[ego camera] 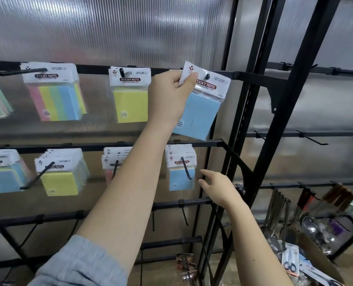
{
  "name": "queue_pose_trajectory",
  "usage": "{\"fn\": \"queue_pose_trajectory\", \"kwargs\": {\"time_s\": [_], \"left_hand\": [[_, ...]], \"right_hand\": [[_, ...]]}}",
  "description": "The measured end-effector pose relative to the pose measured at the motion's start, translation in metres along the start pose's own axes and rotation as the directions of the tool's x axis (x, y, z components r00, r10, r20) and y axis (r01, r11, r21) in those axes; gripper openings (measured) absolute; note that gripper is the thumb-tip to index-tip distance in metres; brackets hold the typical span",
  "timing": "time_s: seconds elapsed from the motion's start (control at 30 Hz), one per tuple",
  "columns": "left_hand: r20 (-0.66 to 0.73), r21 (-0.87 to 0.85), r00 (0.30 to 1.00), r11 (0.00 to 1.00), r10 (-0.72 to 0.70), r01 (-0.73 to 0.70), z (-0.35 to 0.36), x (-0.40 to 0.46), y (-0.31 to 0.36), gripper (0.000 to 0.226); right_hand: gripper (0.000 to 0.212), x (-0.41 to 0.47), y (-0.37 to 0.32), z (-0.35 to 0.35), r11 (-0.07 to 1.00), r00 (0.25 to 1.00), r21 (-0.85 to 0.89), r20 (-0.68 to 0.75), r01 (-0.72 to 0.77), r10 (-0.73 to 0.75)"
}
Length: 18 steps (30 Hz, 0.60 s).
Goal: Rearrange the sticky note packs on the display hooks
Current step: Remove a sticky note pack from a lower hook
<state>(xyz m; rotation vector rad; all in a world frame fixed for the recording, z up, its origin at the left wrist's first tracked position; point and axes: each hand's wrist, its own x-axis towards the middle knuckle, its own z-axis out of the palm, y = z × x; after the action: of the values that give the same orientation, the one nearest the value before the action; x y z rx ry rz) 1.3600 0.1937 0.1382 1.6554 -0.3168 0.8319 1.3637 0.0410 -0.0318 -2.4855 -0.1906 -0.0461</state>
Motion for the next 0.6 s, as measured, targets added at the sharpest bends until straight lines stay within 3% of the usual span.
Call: {"fn": "queue_pose_trajectory", "kwargs": {"time_s": [0.4,0.6], "left_hand": [[-0.074,0.230,0.997,0.972,-0.021,0.037,0.010,0.032,-0.026,0.038],[-0.084,0.440,0.996,0.896,-0.027,0.062,0.012,0.050,-0.042,0.041]], "right_hand": [[0.054,0.008,0.000,0.003,1.000,0.997,-0.010,0.074,0.002,-0.001],[0.049,0.016,-0.002,0.001,0.999,0.997,0.038,0.067,0.024,-0.026]]}}
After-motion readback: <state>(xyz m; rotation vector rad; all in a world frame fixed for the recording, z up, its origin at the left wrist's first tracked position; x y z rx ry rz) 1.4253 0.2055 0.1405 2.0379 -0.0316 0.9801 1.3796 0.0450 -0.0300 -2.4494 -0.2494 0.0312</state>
